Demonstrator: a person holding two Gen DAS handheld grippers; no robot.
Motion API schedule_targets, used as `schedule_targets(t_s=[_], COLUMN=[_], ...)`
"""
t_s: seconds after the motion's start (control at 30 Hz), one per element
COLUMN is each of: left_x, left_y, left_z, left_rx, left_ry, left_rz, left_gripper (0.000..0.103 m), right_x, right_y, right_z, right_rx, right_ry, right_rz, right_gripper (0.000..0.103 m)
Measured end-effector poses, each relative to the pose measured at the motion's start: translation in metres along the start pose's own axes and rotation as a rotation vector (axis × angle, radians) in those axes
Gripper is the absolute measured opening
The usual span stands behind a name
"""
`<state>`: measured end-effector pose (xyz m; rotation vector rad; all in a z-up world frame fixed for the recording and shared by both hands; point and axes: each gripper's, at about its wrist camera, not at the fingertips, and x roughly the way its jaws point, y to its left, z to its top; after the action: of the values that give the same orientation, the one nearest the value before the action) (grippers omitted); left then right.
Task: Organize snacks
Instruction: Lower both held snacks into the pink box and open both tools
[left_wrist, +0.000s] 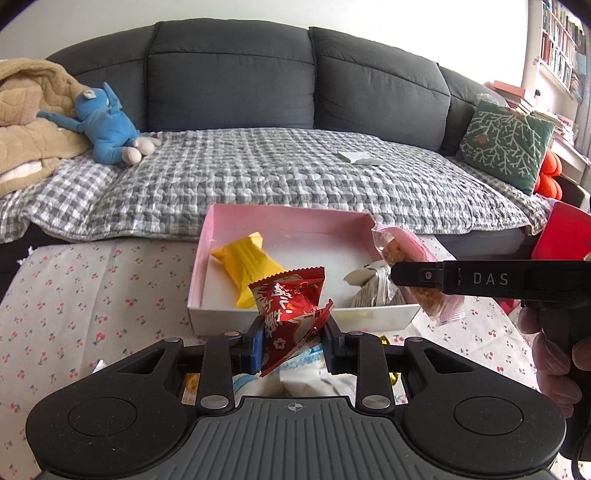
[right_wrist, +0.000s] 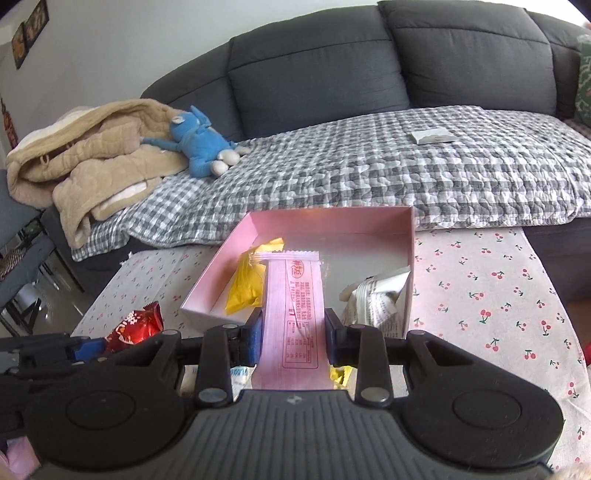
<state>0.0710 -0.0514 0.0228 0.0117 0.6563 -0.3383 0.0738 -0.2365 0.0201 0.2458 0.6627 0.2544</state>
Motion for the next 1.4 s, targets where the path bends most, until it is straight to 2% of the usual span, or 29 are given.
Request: schedule_targets(t_s=[0.13, 0.37, 0.57, 0.73, 0.9, 1.07, 1.13, 1.17, 1.2, 1.27, 1.4], left_x=[0.022, 0.066, 0.100, 0.121, 0.135, 0.139, 0.138, 0.138, 0.137, 0.133, 0.120], left_y=[-0.012, -0.021, -0.023, -0.034, -0.043, -0.044, -0.045, -0.045, -0.045, -0.045, -0.046], left_z=[0.011, 0.026, 0.039, 0.046, 0.043, 0.042, 0.042, 0.043, 0.043, 0.044, 0.046], left_rx=[0.025, 0.007, -0.071, -0.025, 0.031, 0.035, 0.045, 0.050, 0.054, 0.060, 0.083], left_ry=[-0.006, 0.027, 0.083, 0.098, 0.116, 0.107, 0.105, 0.107, 0.106, 0.094, 0.074], left_rz=[-0.003, 0.006, 0.003, 0.032, 0.073, 0.087, 0.100, 0.098, 0.096, 0.100, 0.094], left_gripper=[0.028, 0.028, 0.028, 0.029, 0.029, 0.033, 0.035, 0.040, 0.043, 0.057, 0.069], right_x=[0.010, 0.032, 0.051, 0.066, 0.078, 0.081, 0.080, 0.079, 0.077, 0.073, 0.066], right_y=[-0.015, -0.035, -0.051, -0.057, -0.063, -0.068, -0.067, -0.066, -0.066, -0.066, -0.063], right_z=[0.011, 0.029, 0.043, 0.049, 0.046, 0.047, 0.048, 0.049, 0.049, 0.051, 0.053], right_rx=[0.048, 0.073, 0.047, 0.035, 0.046, 0.064, 0.065, 0.070, 0.077, 0.088, 0.089], right_ry=[-0.015, -0.012, 0.001, 0.014, 0.032, 0.034, 0.027, 0.019, 0.010, -0.006, -0.014], right_rz=[-0.007, -0.014, -0.043, -0.017, -0.028, -0.024, -0.027, -0.034, -0.038, -0.035, -0.035], right_gripper=[0.029, 0.029, 0.029, 0.029, 0.029, 0.030, 0.033, 0.040, 0.053, 0.063, 0.069])
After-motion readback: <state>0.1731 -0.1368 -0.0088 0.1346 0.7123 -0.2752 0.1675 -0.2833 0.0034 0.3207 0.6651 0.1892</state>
